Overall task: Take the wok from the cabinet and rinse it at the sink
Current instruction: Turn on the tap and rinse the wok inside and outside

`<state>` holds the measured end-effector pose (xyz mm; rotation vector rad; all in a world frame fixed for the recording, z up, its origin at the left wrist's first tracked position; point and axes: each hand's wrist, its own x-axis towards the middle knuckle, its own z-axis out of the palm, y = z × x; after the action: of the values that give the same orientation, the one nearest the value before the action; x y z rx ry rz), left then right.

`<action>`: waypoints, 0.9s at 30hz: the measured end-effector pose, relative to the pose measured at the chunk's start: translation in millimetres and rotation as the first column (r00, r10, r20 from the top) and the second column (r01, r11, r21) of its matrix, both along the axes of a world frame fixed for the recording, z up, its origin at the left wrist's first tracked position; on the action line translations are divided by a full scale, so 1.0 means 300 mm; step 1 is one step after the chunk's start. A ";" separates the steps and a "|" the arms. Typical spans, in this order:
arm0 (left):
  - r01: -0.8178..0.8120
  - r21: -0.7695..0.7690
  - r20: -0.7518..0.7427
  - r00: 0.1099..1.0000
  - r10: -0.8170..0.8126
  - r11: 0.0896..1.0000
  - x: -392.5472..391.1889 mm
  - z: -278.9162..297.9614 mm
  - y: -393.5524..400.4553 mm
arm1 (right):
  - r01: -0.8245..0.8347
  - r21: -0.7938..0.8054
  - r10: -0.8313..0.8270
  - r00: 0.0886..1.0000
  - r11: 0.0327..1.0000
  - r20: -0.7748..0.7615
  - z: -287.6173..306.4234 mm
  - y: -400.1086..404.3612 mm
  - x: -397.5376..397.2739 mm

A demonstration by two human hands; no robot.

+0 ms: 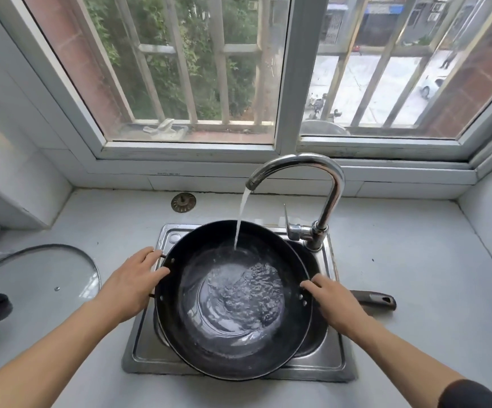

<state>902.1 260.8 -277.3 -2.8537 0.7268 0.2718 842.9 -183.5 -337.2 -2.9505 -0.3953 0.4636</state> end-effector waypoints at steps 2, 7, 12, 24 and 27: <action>0.028 0.016 -0.046 0.999 -0.028 0.999 0.026 0.015 0.007 | 0.041 -0.008 -0.040 0.999 0.999 0.028 -0.010 0.011 -0.006; 0.113 0.082 -0.131 0.986 -0.102 0.990 0.072 0.029 0.002 | 0.128 0.007 -0.128 0.991 0.992 0.042 0.020 0.056 -0.010; 0.164 0.129 -0.196 0.971 -0.137 0.978 0.104 0.007 0.016 | 0.148 0.024 -0.149 0.988 0.989 0.033 0.060 0.065 0.006; 0.128 -0.108 -0.416 0.895 -0.161 0.986 0.095 -0.011 0.001 | 0.114 0.128 -0.108 0.993 0.985 -0.054 0.226 -0.059 -0.089; 0.124 -0.133 -0.405 0.898 -0.169 0.983 0.091 -0.026 -0.010 | 0.110 0.094 -0.110 0.994 0.989 -0.015 0.250 -0.078 -0.105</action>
<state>929.4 257.8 -285.1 -2.8431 1.0553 0.8621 811.4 -207.0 -262.1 -2.8584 -0.2445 0.4335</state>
